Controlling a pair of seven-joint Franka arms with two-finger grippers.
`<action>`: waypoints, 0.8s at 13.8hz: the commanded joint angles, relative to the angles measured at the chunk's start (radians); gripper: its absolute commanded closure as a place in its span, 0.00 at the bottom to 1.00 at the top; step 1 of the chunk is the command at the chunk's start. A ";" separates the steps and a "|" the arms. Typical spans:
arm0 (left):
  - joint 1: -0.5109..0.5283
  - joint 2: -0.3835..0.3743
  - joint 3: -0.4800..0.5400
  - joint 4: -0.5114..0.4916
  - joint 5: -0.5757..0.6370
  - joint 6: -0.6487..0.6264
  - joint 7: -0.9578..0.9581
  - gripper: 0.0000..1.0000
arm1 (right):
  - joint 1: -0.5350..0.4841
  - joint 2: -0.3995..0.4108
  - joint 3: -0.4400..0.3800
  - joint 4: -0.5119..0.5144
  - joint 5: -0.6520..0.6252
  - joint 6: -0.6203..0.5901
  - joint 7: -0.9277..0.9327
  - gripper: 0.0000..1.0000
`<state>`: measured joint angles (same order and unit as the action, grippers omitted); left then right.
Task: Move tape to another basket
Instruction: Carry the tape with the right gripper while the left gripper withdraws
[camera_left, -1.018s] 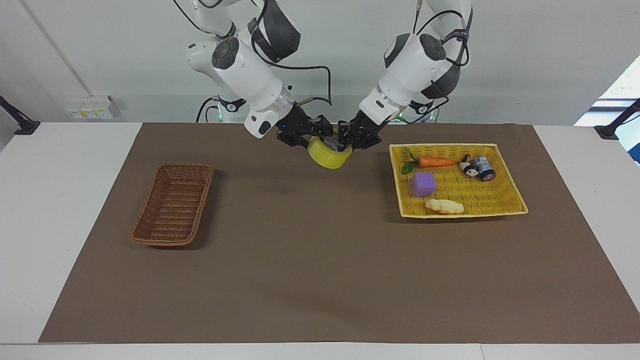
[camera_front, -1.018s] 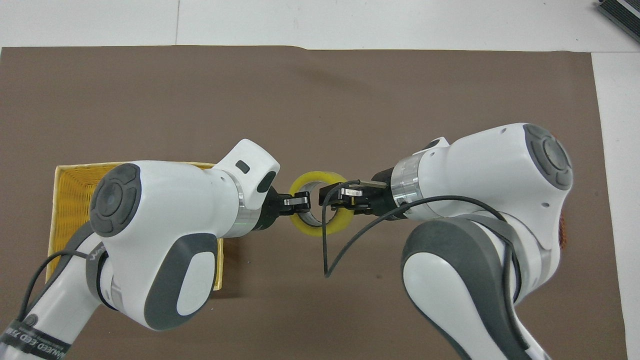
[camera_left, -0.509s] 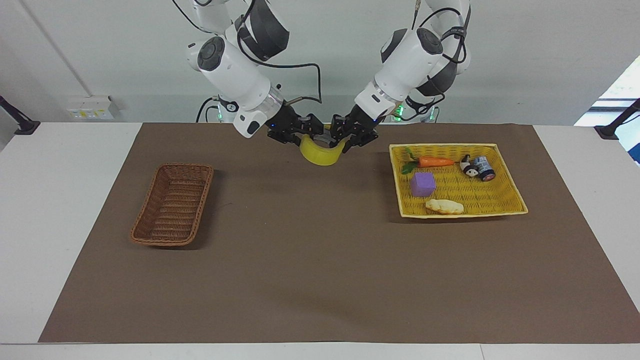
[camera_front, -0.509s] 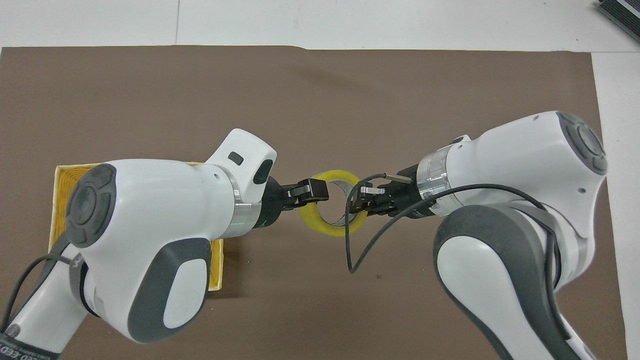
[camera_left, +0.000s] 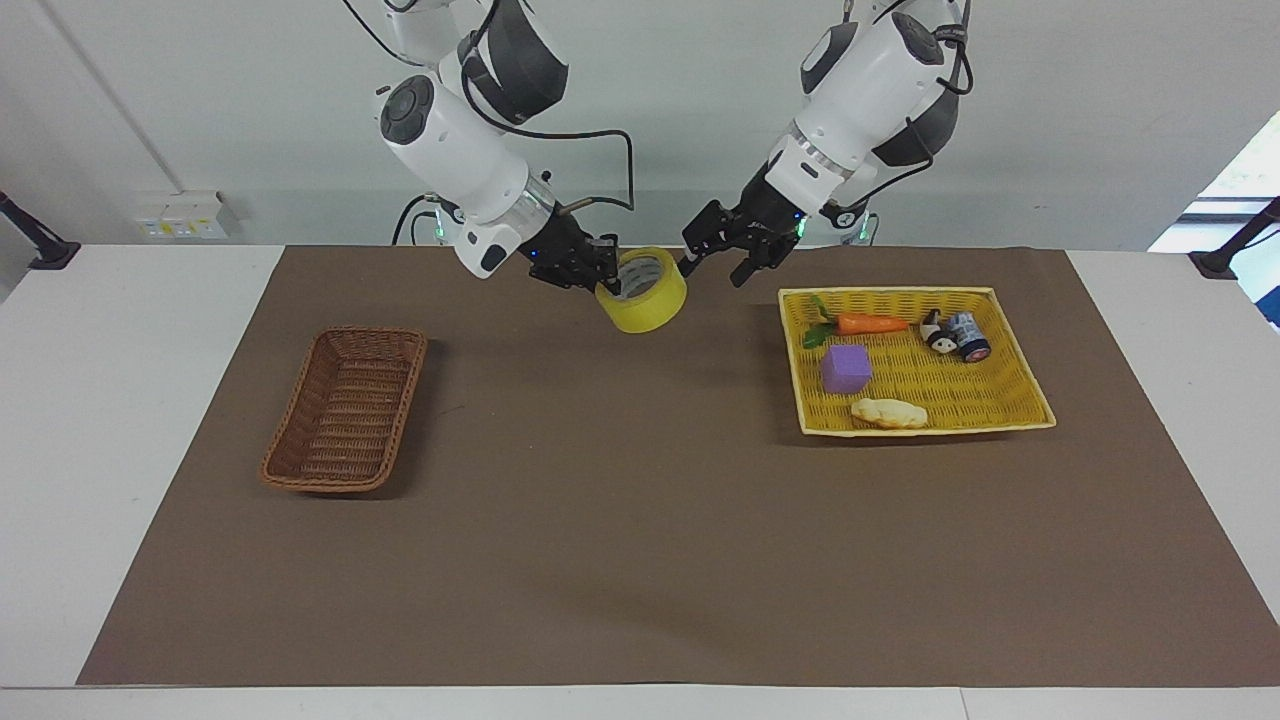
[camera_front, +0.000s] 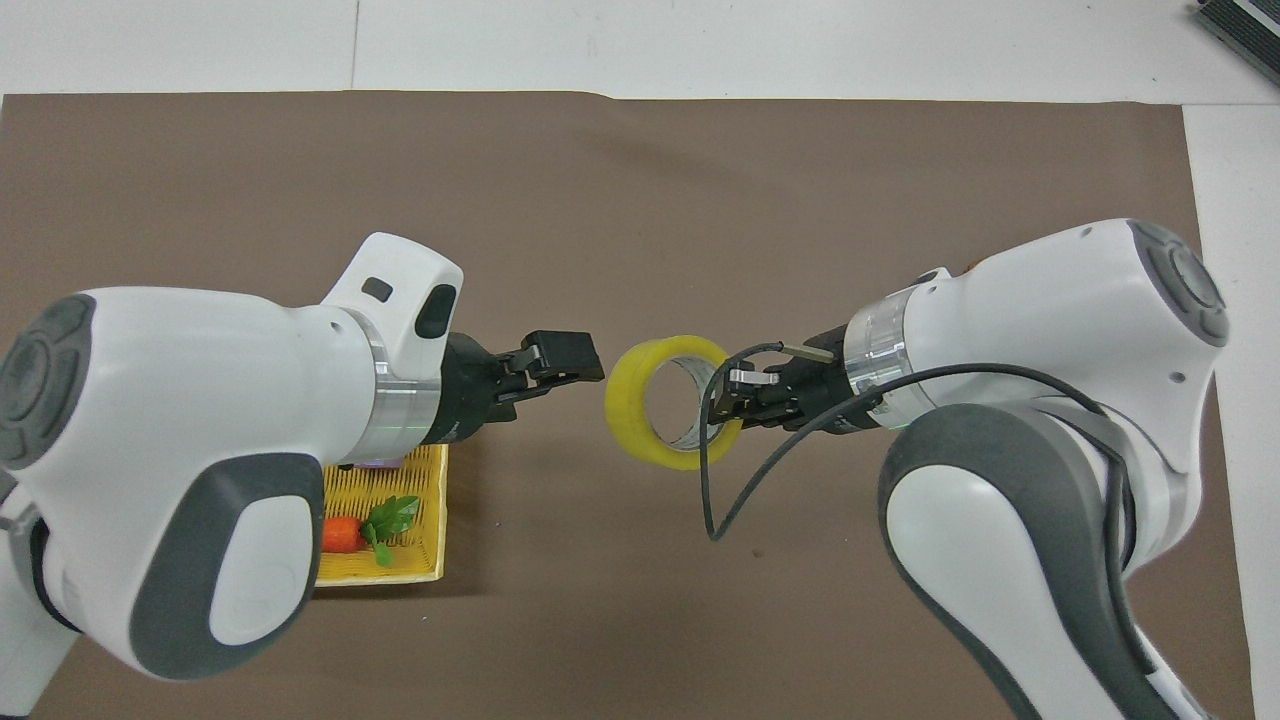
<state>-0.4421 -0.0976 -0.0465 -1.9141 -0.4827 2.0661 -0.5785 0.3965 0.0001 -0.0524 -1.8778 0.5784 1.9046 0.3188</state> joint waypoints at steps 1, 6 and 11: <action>0.086 -0.014 -0.004 0.058 0.147 -0.168 0.002 0.00 | -0.047 -0.040 0.003 -0.012 0.005 -0.021 -0.033 1.00; 0.238 -0.005 -0.004 0.081 0.343 -0.289 0.159 0.00 | -0.122 -0.066 0.002 -0.008 0.005 -0.085 -0.101 1.00; 0.402 0.039 -0.004 0.176 0.456 -0.438 0.469 0.00 | -0.276 -0.087 0.002 0.022 -0.012 -0.240 -0.277 1.00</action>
<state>-0.0767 -0.1014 -0.0356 -1.8282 -0.0835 1.7183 -0.1928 0.1867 -0.0611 -0.0586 -1.8620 0.5736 1.7266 0.1241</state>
